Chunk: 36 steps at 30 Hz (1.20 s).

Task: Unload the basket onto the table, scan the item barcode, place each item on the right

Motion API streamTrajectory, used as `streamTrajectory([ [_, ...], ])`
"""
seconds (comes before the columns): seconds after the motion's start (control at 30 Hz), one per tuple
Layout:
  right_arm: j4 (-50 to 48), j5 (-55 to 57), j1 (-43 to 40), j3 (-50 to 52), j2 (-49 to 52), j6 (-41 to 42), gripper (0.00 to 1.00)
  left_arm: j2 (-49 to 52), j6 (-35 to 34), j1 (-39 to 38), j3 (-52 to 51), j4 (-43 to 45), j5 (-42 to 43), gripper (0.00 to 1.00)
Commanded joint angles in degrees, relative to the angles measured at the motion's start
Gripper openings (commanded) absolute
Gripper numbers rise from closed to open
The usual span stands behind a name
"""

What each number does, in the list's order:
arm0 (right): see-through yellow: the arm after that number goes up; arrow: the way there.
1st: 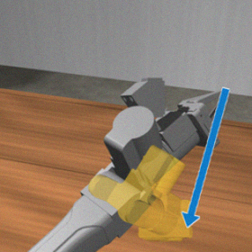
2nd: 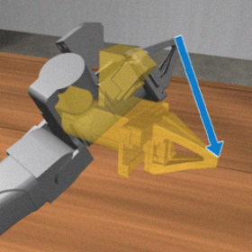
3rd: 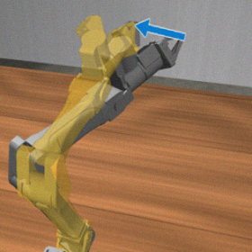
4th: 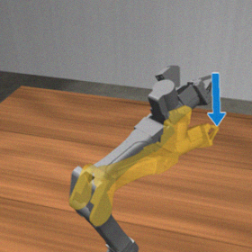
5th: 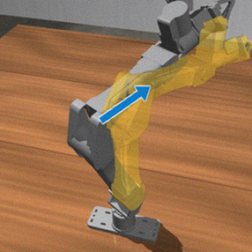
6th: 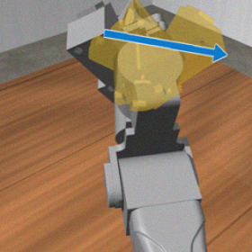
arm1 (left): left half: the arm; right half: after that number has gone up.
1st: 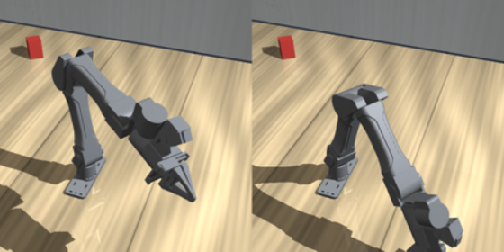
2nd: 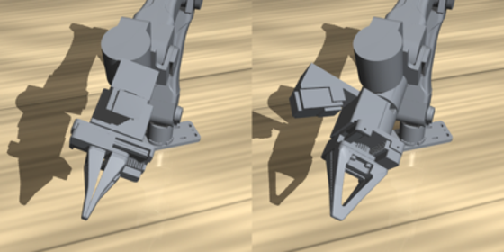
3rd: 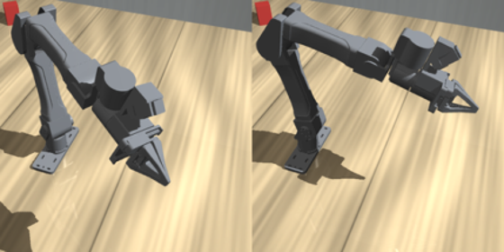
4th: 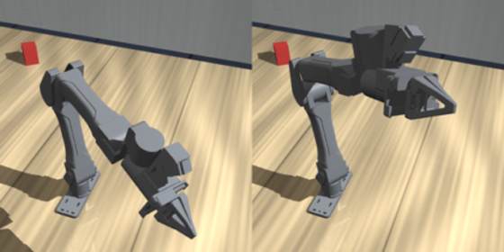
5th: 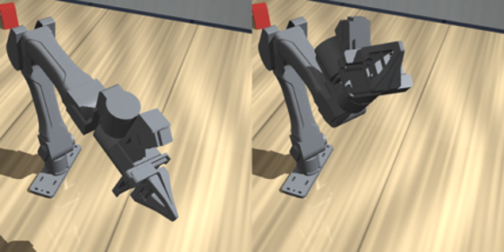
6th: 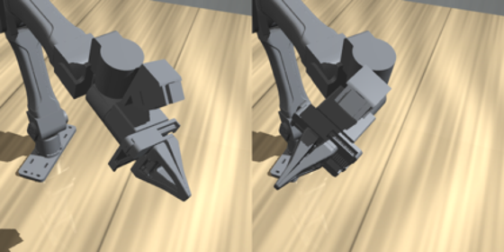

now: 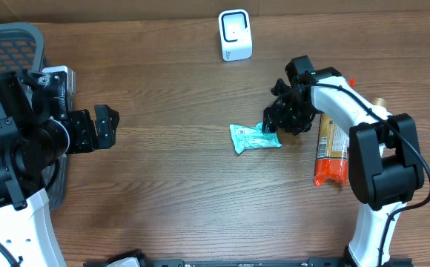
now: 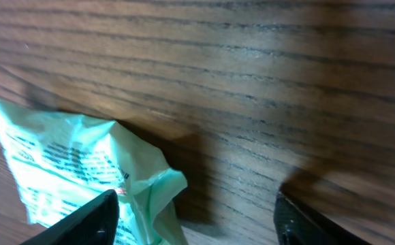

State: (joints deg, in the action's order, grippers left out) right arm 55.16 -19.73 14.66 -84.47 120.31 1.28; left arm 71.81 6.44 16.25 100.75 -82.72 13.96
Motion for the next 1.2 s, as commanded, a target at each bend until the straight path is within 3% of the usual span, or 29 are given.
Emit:
streamTrajectory([
  [0.0, -2.6, -3.6, 0.0, 3.8, 0.6, 1.7, 0.71, 0.2, 1.1, 0.2, -0.2, 0.1, 0.5, 1.00],
  [0.33, -7.3, -5.3, 0.7, 8.4, 0.6, 0.2, 0.43, 0.2, 1.1, 0.2, -0.2, 0.1, 0.5, 1.00],
  [0.47, -10.2, -6.1, 1.0, 11.3, 0.6, 0.2, 0.05, 0.2, 1.1, 0.2, -0.2, 0.1, 0.5, 1.00],
  [0.67, -8.2, -8.3, 0.2, 9.6, 0.4, 0.1, 0.04, 0.2, 1.1, 0.2, -0.2, 0.1, 0.5, 1.00],
  [0.83, -3.9, -14.7, -1.4, 6.5, -2.2, -4.6, 0.04, 0.2, 1.1, 0.2, -0.2, 0.1, 0.5, 1.00],
  [1.17, -3.1, -14.9, -1.8, 4.5, -16.9, -4.8, 0.04, 0.2, 1.1, 0.2, -0.2, 0.1, 0.5, 1.00],
])
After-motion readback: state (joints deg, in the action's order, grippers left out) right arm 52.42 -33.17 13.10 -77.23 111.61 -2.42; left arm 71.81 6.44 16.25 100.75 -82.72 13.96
